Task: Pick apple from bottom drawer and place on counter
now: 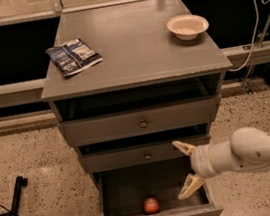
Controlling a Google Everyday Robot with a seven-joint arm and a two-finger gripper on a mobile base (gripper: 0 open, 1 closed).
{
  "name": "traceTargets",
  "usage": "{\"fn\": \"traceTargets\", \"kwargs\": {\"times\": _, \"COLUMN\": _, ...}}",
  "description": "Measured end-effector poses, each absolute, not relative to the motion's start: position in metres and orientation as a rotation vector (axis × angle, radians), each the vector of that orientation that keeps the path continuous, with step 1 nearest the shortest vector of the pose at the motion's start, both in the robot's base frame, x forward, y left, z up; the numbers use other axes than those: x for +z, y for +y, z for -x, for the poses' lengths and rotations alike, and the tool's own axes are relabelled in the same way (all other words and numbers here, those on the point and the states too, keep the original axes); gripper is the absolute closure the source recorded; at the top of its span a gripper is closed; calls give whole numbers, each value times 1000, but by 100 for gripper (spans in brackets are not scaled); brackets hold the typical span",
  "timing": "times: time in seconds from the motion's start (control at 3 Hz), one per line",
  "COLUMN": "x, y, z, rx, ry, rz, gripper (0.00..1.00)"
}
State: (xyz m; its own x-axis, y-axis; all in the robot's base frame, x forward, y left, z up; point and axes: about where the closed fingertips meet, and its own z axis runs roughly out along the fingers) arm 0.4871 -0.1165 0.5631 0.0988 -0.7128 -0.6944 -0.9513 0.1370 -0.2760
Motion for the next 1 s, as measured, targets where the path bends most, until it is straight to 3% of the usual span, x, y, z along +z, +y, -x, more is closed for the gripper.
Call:
{"fn": "traceTargets", "kwargs": {"times": 0.33, "x": 490, "y": -112, "z": -463, "rx": 476, "ry": 1647, "rz": 1653, "gripper": 0}}
{"fn": "traceTargets", "kwargs": {"times": 1.0, "x": 455, "y": -102, "z": -485, "rx": 549, "ry": 1692, "rz": 1678, "gripper": 0}}
